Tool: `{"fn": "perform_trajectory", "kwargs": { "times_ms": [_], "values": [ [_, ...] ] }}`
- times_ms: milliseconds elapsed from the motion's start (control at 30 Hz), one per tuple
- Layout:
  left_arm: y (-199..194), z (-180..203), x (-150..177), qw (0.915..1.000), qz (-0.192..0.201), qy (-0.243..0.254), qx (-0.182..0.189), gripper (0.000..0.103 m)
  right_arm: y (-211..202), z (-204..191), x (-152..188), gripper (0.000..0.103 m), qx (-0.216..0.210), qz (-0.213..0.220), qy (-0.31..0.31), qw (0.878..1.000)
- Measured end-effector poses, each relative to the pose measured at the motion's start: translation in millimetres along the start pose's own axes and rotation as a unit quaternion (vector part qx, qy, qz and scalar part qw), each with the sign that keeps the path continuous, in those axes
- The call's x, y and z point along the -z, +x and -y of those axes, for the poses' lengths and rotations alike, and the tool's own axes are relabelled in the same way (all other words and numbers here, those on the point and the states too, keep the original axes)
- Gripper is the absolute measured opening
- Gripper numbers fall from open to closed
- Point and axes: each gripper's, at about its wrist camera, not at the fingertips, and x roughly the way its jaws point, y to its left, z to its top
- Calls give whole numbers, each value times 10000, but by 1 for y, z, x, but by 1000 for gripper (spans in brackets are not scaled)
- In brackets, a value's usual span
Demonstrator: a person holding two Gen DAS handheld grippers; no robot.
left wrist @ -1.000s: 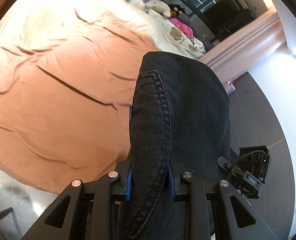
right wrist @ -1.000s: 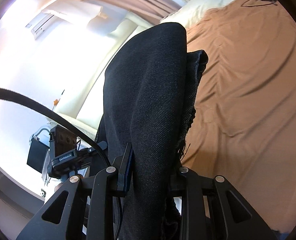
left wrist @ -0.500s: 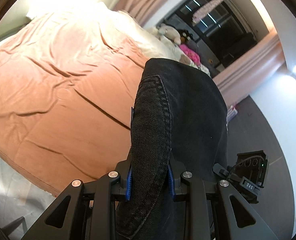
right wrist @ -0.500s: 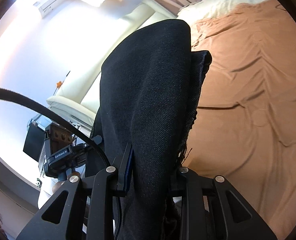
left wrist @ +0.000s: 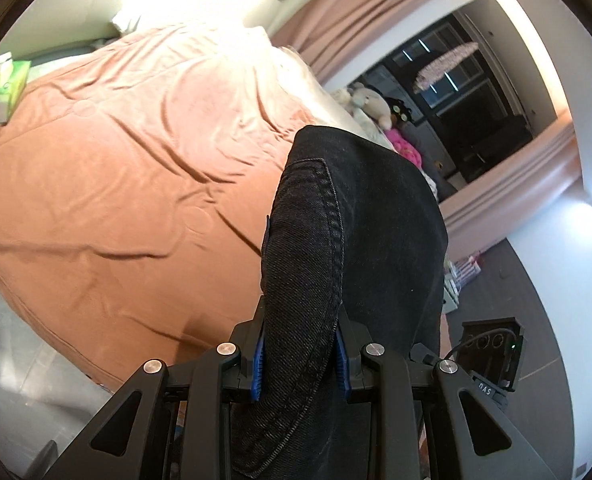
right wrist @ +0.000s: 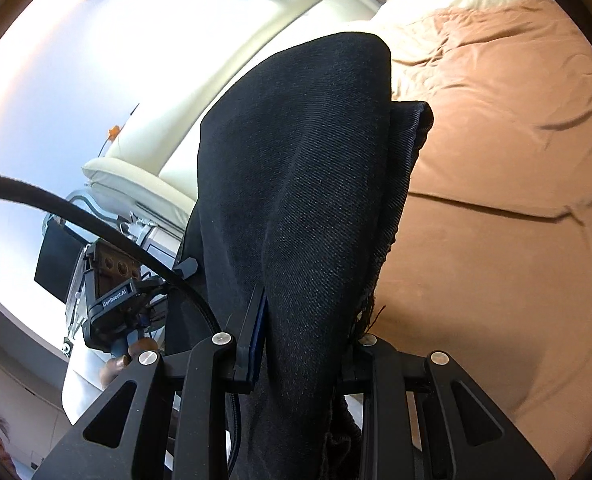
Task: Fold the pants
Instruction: 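Lift the folded jeans stack with both tools and carry it toward the headboard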
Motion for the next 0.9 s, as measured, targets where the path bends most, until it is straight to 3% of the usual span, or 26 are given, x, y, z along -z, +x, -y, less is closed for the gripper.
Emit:
{"fn": "perform_trajectory", "kwargs": {
  "times_ms": [533,900],
  "values": [
    [-26,-104,-69,9988,19,-128,-469,29,156,-15,-46,24,-350,-492,-49,9982],
    [-20,-161,-135,9923,-17,153,-1227,29,269,-33,-79,24,-519,-671,-99,9963]
  ]
}}
